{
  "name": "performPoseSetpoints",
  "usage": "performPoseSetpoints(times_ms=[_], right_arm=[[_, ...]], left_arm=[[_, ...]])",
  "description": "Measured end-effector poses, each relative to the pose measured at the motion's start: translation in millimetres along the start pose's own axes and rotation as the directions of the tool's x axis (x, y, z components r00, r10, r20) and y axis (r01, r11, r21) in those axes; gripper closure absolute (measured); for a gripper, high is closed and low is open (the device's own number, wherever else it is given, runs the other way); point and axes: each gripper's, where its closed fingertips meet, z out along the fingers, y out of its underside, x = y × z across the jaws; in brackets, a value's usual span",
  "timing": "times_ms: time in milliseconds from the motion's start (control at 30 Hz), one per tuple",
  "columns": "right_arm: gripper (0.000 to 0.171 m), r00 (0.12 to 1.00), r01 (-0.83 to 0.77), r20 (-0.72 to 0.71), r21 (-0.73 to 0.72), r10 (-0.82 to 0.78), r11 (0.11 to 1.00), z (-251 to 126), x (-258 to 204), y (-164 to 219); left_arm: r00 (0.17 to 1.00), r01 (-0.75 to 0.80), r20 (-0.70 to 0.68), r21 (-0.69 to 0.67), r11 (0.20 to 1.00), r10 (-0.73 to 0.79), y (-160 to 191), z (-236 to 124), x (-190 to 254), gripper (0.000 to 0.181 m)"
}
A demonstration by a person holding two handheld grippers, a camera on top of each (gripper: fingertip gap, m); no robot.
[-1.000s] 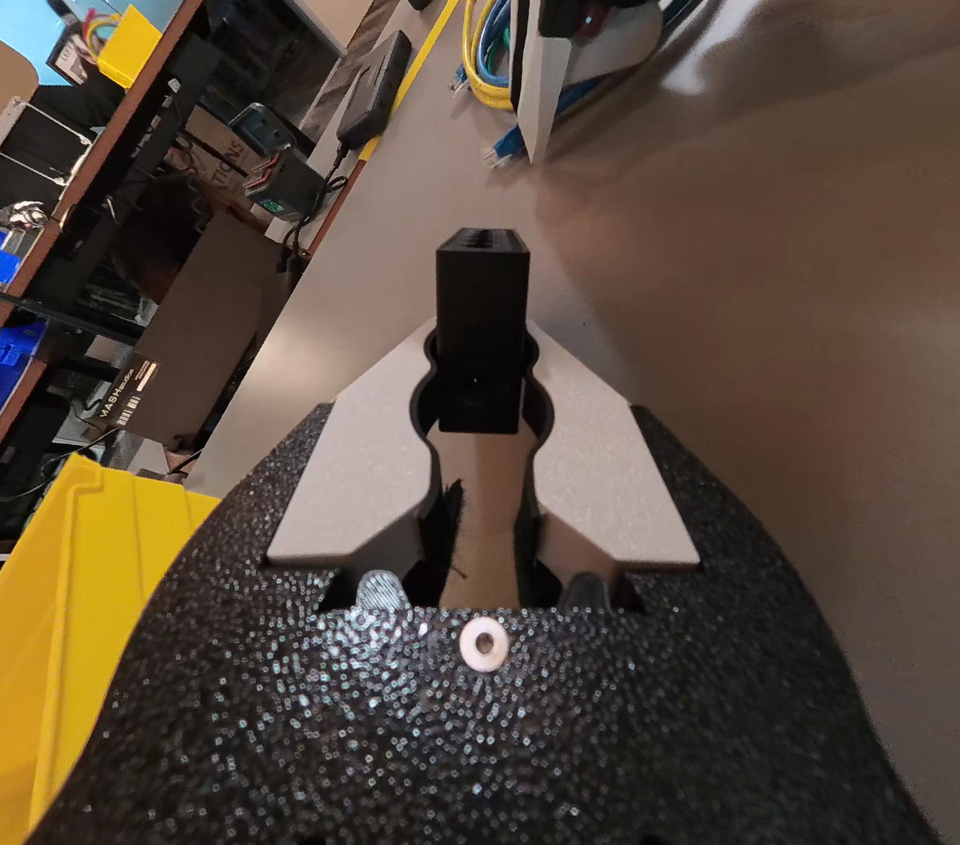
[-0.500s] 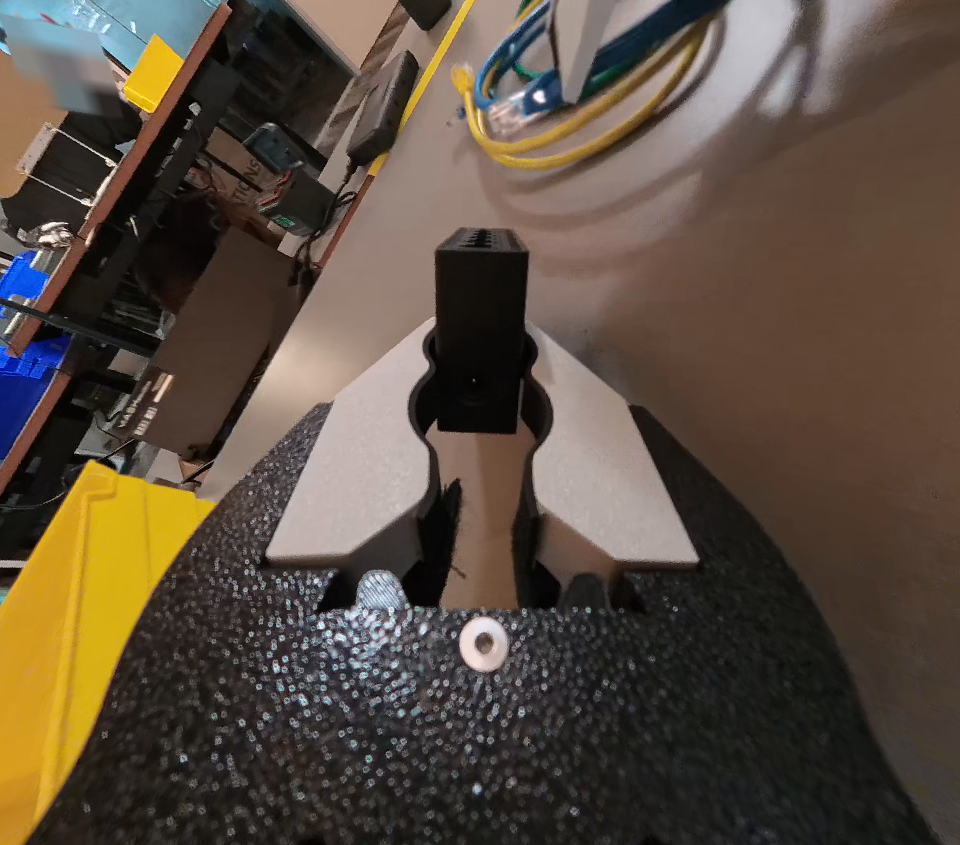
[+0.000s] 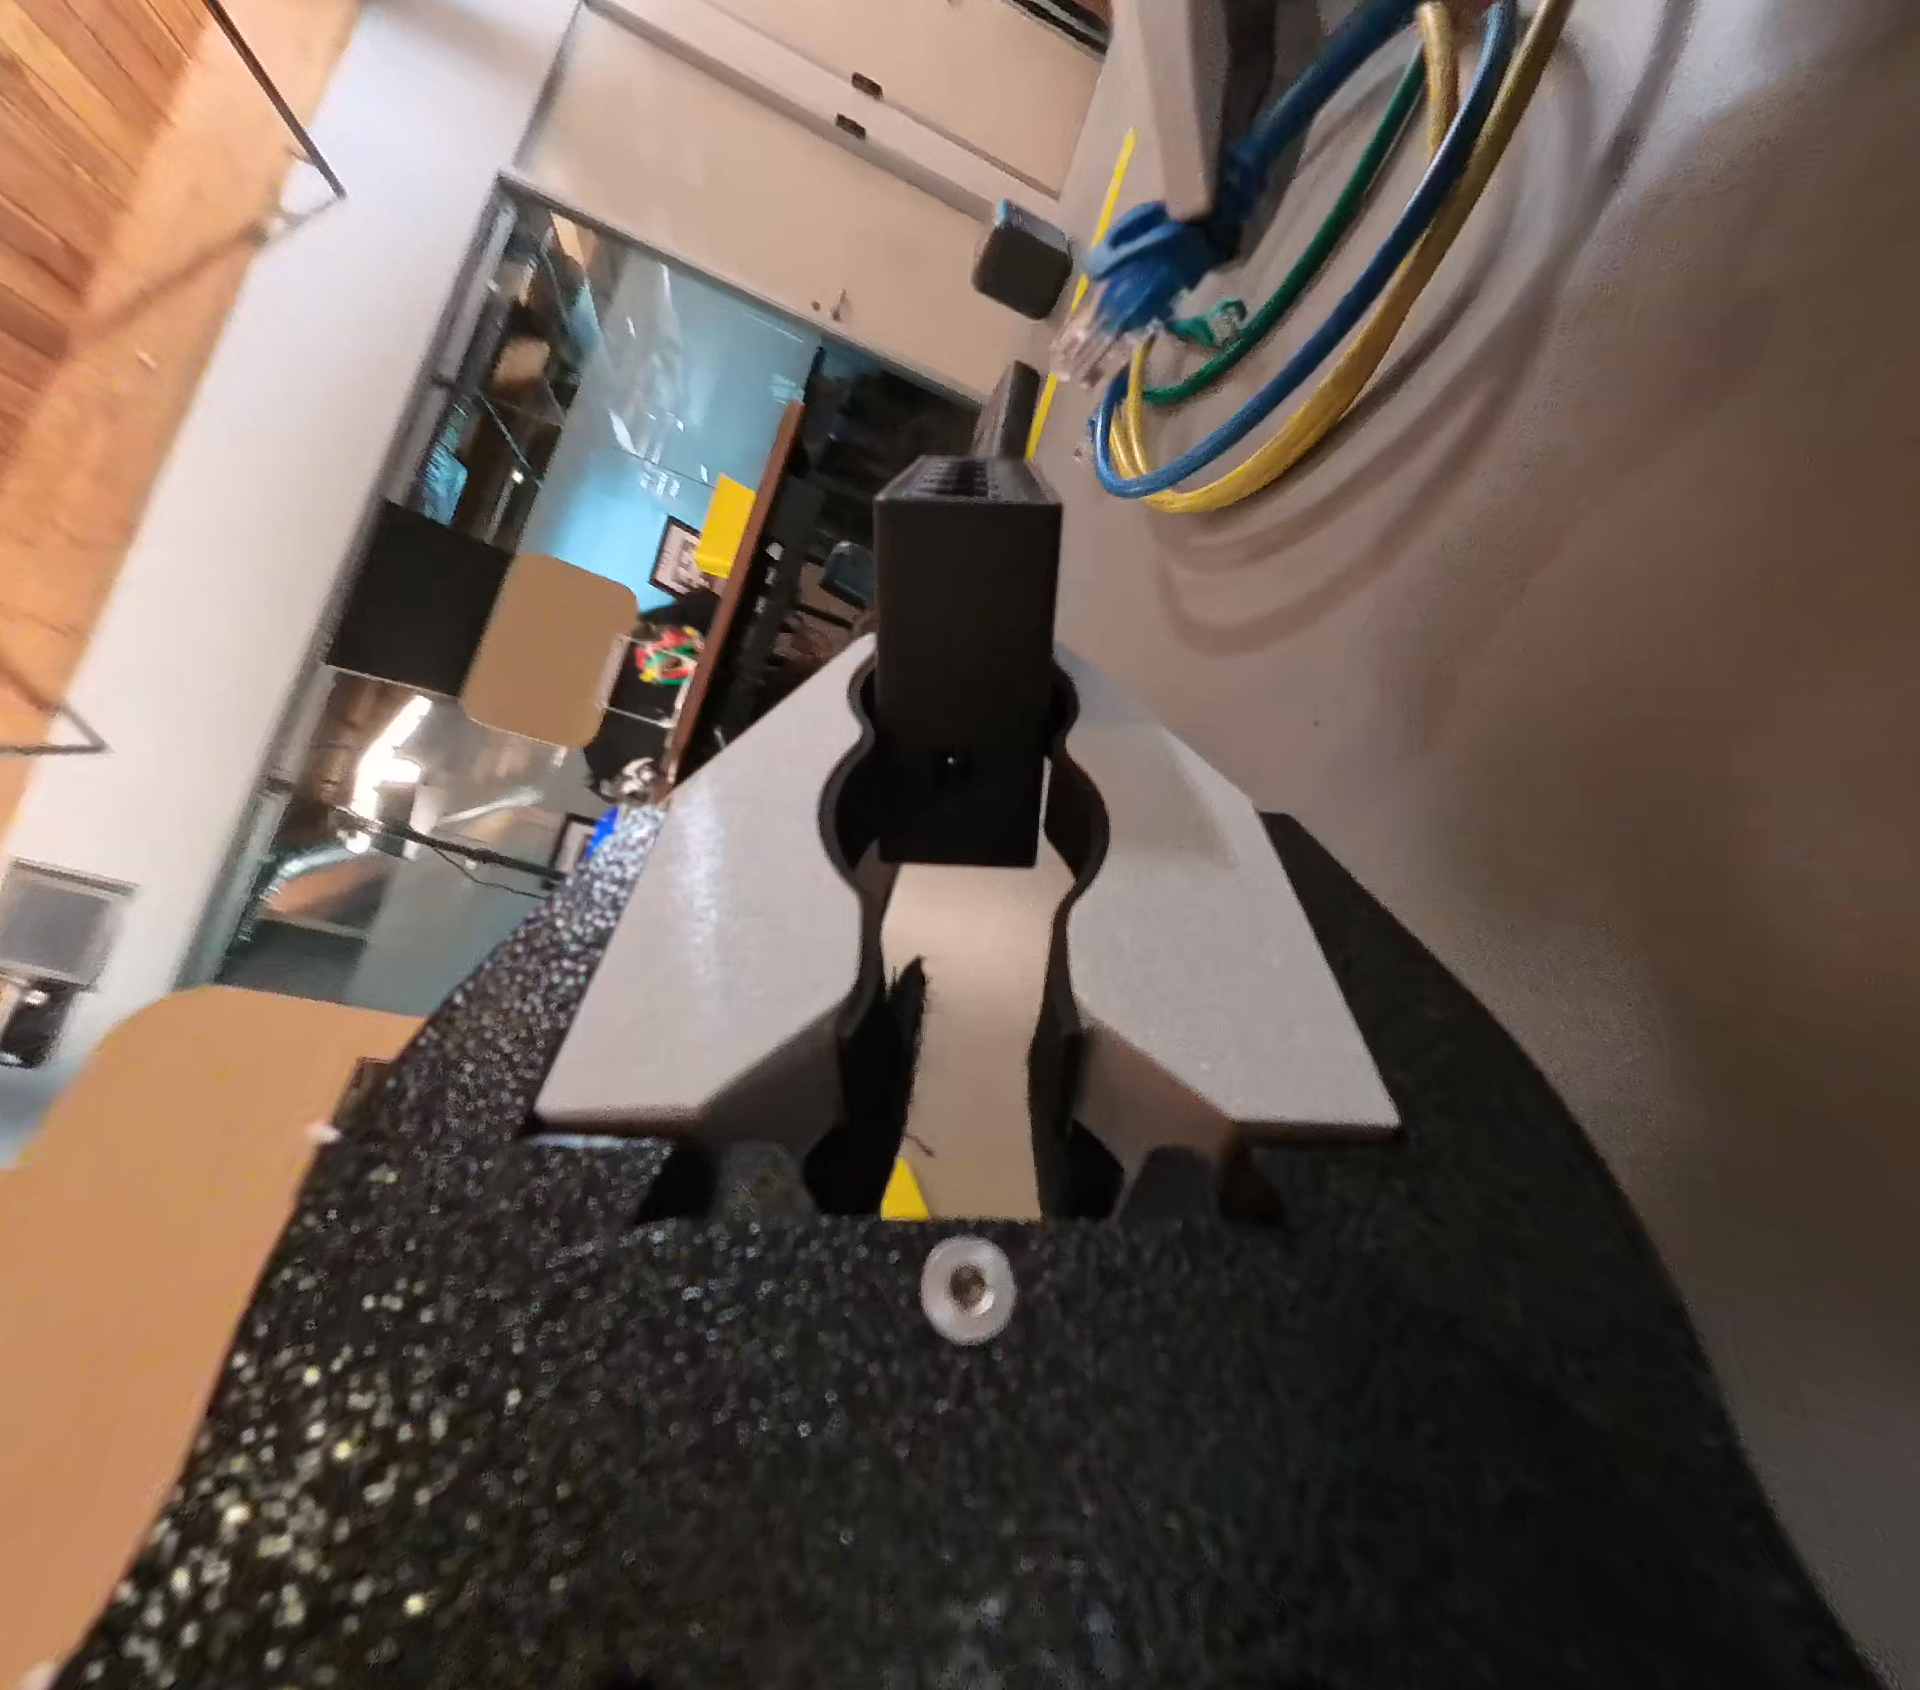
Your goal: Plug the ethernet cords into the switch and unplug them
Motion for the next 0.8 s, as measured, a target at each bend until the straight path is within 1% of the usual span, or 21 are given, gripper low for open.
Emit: performPoseSetpoints(times_ms=[167, 333, 500, 800], right_arm=[[0.164, 0.991, -0.1, 0.078, -0.066, 0.105, 0.993, 5.2, -12.2, 13.0], [0.164, 0.984, -0.144, 0.077, -0.16, 0.158, 0.976, 13.7, -14.4, 31.0], [0.164, 0.97, -0.19, 0.125, -0.146, 0.208, 0.971, 12.4, -17.7, 29.4], [0.164, 0.949, -0.25, 0.151, -0.171, 0.276, 0.953, 9.0, -15.0, 35.9]], left_arm=[[0.995, -0.097, 0.023, 0.019, 0.995, 0.096, -5.4, -2.0, 2.4, 0.156], [0.982, -0.188, 0.028, 0.066, 0.98, 0.186, -14.0, -4.9, 10.5, 0.156], [0.959, -0.284, 0.037, 0.09, 0.955, 0.282, -19.4, -6.5, 19.2, 0.156], [0.943, -0.333, 0.053, 0.117, 0.936, 0.329, -24.2, -8.9, 22.5, 0.158]])
